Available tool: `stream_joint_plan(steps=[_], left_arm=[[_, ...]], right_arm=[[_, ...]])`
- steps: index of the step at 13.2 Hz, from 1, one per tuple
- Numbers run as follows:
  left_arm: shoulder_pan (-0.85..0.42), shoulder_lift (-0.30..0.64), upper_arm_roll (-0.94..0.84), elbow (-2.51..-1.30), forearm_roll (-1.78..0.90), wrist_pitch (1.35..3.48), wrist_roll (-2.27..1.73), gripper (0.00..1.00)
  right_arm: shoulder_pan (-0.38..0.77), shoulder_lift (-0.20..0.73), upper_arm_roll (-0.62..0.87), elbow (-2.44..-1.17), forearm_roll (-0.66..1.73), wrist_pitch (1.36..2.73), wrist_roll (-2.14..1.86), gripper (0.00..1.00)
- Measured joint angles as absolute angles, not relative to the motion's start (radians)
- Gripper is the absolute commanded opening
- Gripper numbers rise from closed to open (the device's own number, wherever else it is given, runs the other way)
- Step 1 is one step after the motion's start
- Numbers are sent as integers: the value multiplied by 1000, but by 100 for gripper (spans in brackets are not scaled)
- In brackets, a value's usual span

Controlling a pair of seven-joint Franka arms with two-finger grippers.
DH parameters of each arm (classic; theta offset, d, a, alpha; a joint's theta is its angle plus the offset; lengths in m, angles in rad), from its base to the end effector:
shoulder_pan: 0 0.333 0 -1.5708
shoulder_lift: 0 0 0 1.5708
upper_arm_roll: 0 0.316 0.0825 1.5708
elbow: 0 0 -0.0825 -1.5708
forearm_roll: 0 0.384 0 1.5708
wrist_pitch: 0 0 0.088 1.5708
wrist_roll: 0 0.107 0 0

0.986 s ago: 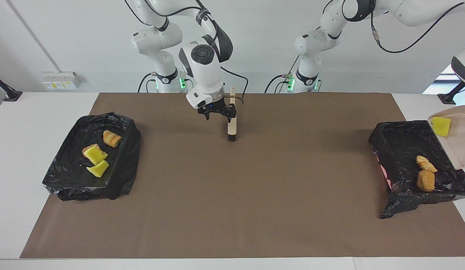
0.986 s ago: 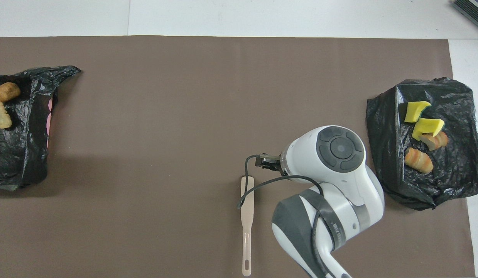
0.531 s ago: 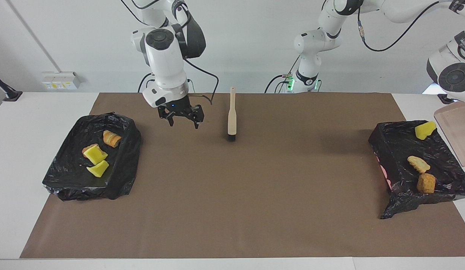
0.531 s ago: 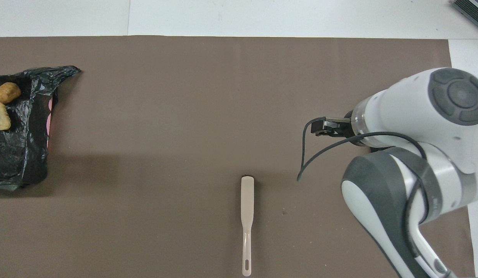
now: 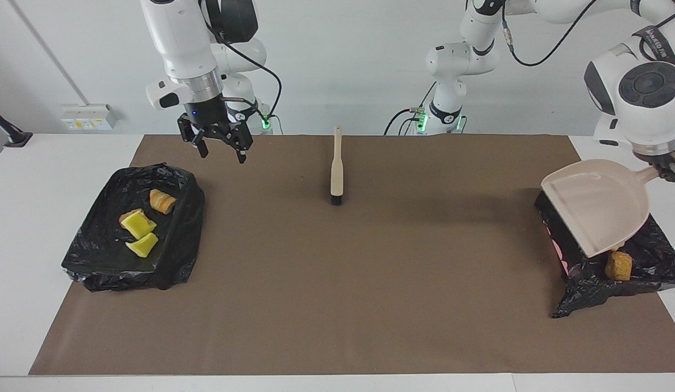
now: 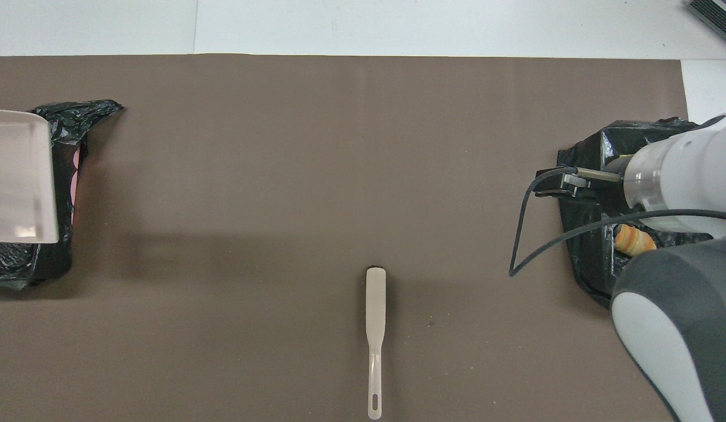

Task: Sweep and dump trash in bin
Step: 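Set the brush down with the right gripper and withdraw it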

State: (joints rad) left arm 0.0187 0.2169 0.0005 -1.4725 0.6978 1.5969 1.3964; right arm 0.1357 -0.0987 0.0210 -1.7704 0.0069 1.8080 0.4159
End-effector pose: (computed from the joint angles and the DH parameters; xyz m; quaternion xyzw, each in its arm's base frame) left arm 0.6189 0.0791 0.5700 -0.7091 0.6156 0.2547 0.2309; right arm 0.5362 0.0858 0.6049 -0.9892 0.1295 -0.0646 0.0215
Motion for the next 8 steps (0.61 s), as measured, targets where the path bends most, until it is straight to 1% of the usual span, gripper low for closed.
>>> stream_joint_plan(steps=[3, 5, 8], left_arm=[[-53, 214, -2, -1472, 517, 1542, 1160, 0], [-126, 214, -5, -1474, 414, 1513, 954, 0], [-228, 215, -10, -1484, 262, 1506, 643, 0]], right_arm=[[134, -122, -64, -1713, 7, 1696, 280, 100], [133, -139, -121, -1683, 7, 1635, 185, 100], [131, -165, -154, -1674, 7, 1585, 29, 100]])
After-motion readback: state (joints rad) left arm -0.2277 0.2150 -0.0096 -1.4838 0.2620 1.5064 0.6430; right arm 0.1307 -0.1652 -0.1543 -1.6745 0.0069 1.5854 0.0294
